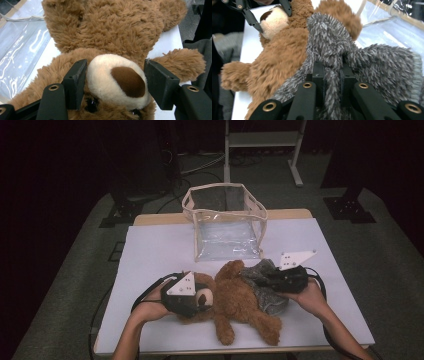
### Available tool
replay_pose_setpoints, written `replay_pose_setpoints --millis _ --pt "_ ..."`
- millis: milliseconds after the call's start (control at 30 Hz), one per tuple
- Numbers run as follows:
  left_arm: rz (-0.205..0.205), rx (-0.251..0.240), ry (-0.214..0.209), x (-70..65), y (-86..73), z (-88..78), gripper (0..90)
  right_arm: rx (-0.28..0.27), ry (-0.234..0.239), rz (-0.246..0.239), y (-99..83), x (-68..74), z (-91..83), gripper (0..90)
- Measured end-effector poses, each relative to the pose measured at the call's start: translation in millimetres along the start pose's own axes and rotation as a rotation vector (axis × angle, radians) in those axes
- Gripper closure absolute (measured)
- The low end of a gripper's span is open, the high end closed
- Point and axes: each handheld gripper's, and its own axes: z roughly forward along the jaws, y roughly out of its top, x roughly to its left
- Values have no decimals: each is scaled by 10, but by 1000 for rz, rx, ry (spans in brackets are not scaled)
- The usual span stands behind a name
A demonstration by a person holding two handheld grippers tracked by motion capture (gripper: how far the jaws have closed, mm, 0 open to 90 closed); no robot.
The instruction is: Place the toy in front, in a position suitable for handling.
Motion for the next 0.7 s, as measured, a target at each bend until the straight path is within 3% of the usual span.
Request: replay_pose_setpoints --millis 100,133,300,500,633,700 --pt "-1 -1 2 5 3 3 365 -30 12 33 -129 -1 -44 785" --pt "-4 -3 3 10 3 6 365 -41 21 56 -248 30 -77 786" --pt "-9 -2 4 17 6 11 365 -8 26 69 -445 117 -127 786" --pt "-12 -5 3 32 -1 12 365 -41 33 59 -421 152 -188 786" --pt "-12 -8 0 38 -6 10 365 -26 48 66 -487 162 -119 786" --pt "-18 -12 1 39 -6 15 364 8 53 68 -539 164 -90 787"
